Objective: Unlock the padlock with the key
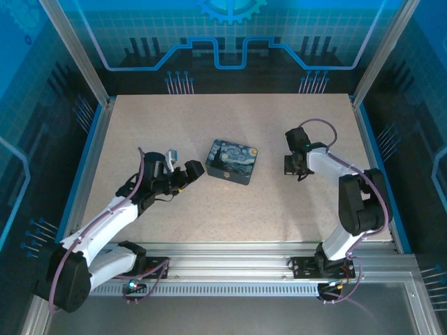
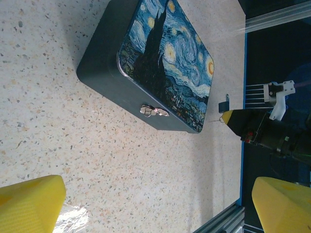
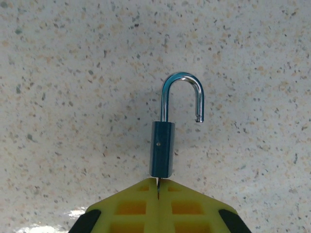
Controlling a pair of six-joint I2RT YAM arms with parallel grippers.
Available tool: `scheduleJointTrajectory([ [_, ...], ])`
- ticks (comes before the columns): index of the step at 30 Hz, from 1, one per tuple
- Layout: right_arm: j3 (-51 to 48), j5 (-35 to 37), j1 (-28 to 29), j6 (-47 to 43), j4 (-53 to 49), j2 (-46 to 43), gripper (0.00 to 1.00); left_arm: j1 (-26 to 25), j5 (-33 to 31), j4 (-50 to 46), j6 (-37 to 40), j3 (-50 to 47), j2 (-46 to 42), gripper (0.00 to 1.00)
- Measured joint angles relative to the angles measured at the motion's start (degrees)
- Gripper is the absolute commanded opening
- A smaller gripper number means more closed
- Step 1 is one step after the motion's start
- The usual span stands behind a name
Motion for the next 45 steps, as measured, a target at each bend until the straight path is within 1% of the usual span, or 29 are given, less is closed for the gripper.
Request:
scheduleJointTrajectory([
  [9,2.3,-2.0,0.0,1.7,-0.4,4.1,0.0,0.0,-0.4,0.1,0.0,-0.6,0.0,0.99],
  [11,2.4,-2.6,0.0,2.1,-0.5,4.7,0.05,0.0,-0.4,0.0,0.0,-0.6,0.0,0.99],
  [14,2.4,-3.0,0.2,2.4,-0.6,5.0,0.07,0.0,-0.4,0.0,0.0,-0.6,0.0,0.99],
  [16,2.7,-3.1,0.3,2.6,-0.9,5.0,0.12,0.0,-0.4,-0.1,0.0,-0.6,-0.2,0.99],
  [20,3.4,-4.1,0.7,2.8,-1.1,4.7,0.27,0.0,-0.4,-0.1,0.0,-0.6,-1.1,0.99],
  [24,3.4,-4.5,0.9,2.7,-2.2,1.7,0.34,0.0,-0.9,-0.9,0.0,-0.6,-1.9,0.99],
  [28,3.3,-5.0,0.9,2.5,-3.0,-4.3,0.42,0.0,-1.1,-1.7,0.0,-0.6,-2.3,0.99],
  [31,3.0,-6.2,0.9,1.8,-3.3,-10.3,0.54,0.0,-1.9,-3.0,0.8,-0.5,-2.7,0.99],
  [32,2.7,-6.7,0.9,1.5,-3.3,-12.4,0.93,0.0,-2.2,-3.7,1.1,-0.3,-2.8,0.99],
  [33,2.4,-7.2,0.9,1.4,-3.3,-14.1,1.0,0.0,-2.6,-4.6,1.5,0.0,-2.9,0.99],
  [40,-1.4,-9.7,0.9,0.5,-3.2,-24.7,1.0,0.0,-8.1,-12.3,7.3,5.5,-4.1,0.99],
  [45,-4.2,-9.7,1.2,0.3,-2.8,-30.4,1.0,0.0,-14.5,-19.6,14.0,11.2,-4.4,0.99],
])
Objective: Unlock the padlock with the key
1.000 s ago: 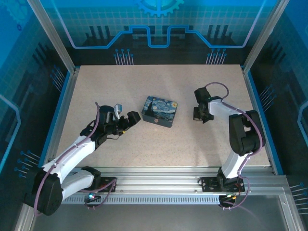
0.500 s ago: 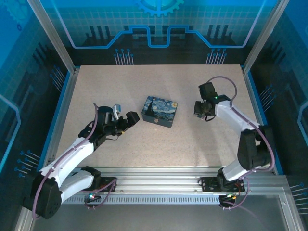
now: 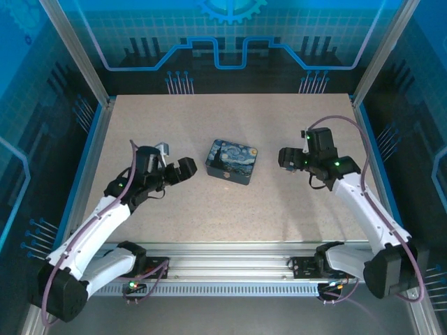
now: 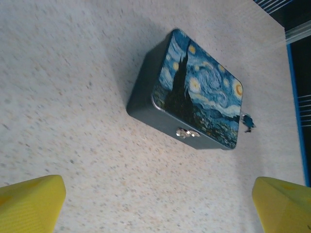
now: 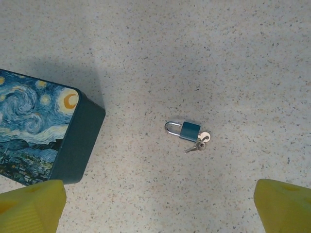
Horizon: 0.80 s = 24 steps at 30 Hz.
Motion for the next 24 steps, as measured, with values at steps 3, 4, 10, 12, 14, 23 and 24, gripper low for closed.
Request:
scheduleJointTrajectory([
  [3,-2.8,3.1,0.0,0.0,3.0,-1.6,1.0,0.0,-5.8,-1.9,5.1,2.6,0.0,0.99],
  [4,-4.1,4.3,0.0,0.0,4.4,-2.1,1.0,0.0,-8.1,-1.9,6.8,2.9,-0.1,0.99],
  [10,-17.6,14.3,0.3,-3.9,18.6,-5.5,1.0,1.6,-22.0,3.7,20.5,-0.1,-0.4,0.99],
  [12,-20.7,18.0,0.3,-6.5,24.2,-4.9,1.0,3.1,-25.0,8.9,24.9,-3.5,-0.2,0.99],
  [14,-21.8,20.9,0.3,-8.7,28.1,-2.9,1.0,4.5,-26.3,14.8,27.5,-7.6,0.5,0.99],
  [23,-27.4,25.3,-2.4,-14.0,47.7,5.2,1.0,10.8,-28.0,40.1,29.5,-20.3,15.7,0.99],
  [24,-28.1,25.1,-2.7,-14.4,49.6,6.1,1.0,10.9,-27.9,43.3,29.6,-21.2,17.0,0.99],
])
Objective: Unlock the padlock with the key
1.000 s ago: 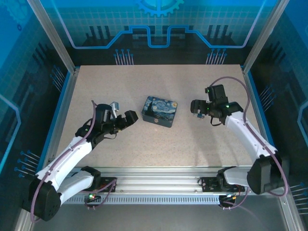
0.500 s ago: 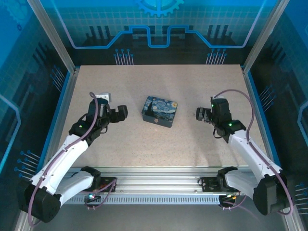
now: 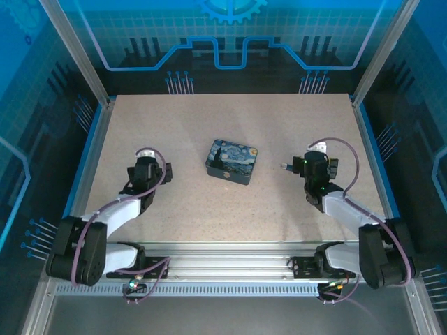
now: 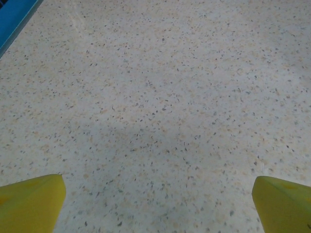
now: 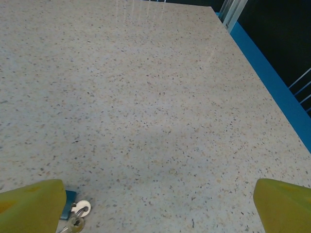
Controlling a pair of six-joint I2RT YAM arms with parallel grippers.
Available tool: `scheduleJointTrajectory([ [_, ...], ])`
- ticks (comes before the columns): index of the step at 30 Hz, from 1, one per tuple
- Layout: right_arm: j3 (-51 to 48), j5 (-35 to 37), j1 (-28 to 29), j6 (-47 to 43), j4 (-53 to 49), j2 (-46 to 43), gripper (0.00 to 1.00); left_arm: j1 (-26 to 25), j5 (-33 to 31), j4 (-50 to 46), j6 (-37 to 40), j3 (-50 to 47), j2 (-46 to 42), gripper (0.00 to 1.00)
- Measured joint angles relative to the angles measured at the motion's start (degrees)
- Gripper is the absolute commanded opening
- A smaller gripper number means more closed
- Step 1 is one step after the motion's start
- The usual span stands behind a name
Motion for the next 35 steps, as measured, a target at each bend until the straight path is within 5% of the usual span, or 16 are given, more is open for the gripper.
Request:
scheduleJointTrajectory([
  [7,-2.9,-3.2,-0.8,-3.2,12.7,6.8,1.0,0.9,1.2,16.6,2.8,-1.8,6.0,0.99],
  [12,-4.0,-9.2,-4.0,-3.9,20.5,10.9,1.0,1.3,3.3,38.7,5.7,-7.9,16.3,0.99],
  [17,-4.6,-15.2,-4.7,-5.1,26.1,15.2,1.0,2.2,4.3,37.0,6.3,-6.7,17.9,0.99],
  [35,-4.6,-19.2,-5.7,-5.1,27.6,15.2,1.0,3.5,4.6,36.9,5.7,-4.1,17.5,0.99],
])
